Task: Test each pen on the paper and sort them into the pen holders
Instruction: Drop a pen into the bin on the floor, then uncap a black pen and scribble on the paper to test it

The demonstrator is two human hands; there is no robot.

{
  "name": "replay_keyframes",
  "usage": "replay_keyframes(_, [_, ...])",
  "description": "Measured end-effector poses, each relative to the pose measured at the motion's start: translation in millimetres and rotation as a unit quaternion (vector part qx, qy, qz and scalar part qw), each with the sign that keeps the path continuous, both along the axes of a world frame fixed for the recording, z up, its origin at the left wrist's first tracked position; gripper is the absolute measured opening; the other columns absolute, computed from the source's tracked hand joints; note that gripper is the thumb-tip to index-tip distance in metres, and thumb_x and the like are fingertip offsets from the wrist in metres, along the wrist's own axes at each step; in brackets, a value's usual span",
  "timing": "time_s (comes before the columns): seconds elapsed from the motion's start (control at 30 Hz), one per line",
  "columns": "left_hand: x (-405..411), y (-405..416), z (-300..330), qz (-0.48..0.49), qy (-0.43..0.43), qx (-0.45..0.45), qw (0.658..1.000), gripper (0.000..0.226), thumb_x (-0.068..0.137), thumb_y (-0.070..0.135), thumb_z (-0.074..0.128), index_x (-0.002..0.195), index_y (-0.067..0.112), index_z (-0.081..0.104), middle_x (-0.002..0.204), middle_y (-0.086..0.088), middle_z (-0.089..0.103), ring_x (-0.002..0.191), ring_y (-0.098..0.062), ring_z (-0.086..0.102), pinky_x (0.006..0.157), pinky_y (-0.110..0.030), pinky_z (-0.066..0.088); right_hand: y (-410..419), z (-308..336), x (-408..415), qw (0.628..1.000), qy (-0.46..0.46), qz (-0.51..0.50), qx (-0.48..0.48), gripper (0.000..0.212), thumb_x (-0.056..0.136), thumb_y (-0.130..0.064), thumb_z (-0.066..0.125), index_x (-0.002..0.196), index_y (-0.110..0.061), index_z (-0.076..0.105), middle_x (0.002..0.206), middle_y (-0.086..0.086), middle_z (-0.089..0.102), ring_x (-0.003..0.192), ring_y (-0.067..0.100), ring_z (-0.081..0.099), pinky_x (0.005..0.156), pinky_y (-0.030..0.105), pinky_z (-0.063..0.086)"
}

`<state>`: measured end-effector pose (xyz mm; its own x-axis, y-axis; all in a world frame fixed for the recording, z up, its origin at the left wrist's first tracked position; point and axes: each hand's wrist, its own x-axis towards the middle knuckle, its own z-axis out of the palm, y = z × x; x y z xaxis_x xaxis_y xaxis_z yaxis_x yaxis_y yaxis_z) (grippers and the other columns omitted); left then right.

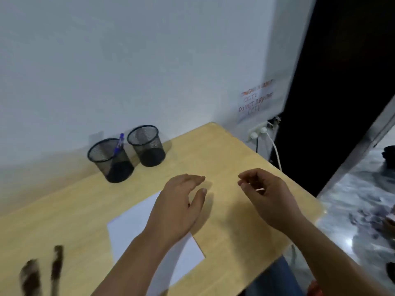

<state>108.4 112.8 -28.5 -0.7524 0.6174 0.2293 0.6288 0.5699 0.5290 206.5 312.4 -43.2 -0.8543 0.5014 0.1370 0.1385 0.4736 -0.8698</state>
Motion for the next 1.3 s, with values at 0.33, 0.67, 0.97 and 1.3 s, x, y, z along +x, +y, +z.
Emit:
replay_keyframes(0.33, [-9,-168,-11,0.187,-0.01,-0.048,0.981,0.026,0.097,0.032,0.052,0.118,0.034,0.067,0.117,0.022,0.064,0.114,-0.008,0.047,0.09,-0.019,0.033,-155,6,-62,0.963,-0.054,0.262,0.029,0.015,0.089,-0.016,0.063,0.09,-0.03,0.07,0.081,-0.017,0.07,0.078,0.002,0.062,0.061,0.012,0.045])
replay_keyframes(0.67, [-24,-263,-11,0.272,-0.029,-0.138,0.952,0.029,0.095,0.033,0.052,0.119,0.037,0.067,0.119,0.01,0.063,0.109,-0.018,0.047,0.089,-0.032,0.043,-287,5,-75,0.907,-0.111,0.392,0.108,0.013,0.084,-0.037,0.065,0.093,-0.03,0.072,0.076,-0.017,0.065,0.074,0.001,0.062,0.069,0.016,0.05])
replay_keyframes(0.97, [-33,-266,-10,0.291,-0.056,-0.204,0.933,0.025,0.087,0.047,0.059,0.11,0.044,0.068,0.101,0.017,0.07,0.106,-0.013,0.057,0.092,-0.037,0.034,-320,-3,-78,0.904,-0.165,0.343,0.192,0.031,0.075,-0.058,0.063,0.087,-0.03,0.066,0.085,-0.013,0.066,0.084,0.013,0.065,0.074,0.03,0.053])
replay_keyframes(1.3, [-37,-252,-4,0.329,-0.143,-0.109,0.927,0.067,0.077,0.03,0.067,0.141,0.033,0.047,0.095,0.021,0.07,0.11,-0.008,0.057,0.093,-0.038,0.032,-321,5,-78,0.914,-0.178,0.324,0.167,0.024,0.071,-0.041,0.062,0.075,-0.018,0.066,0.077,-0.003,0.069,0.073,0.021,0.065,0.065,0.031,0.053])
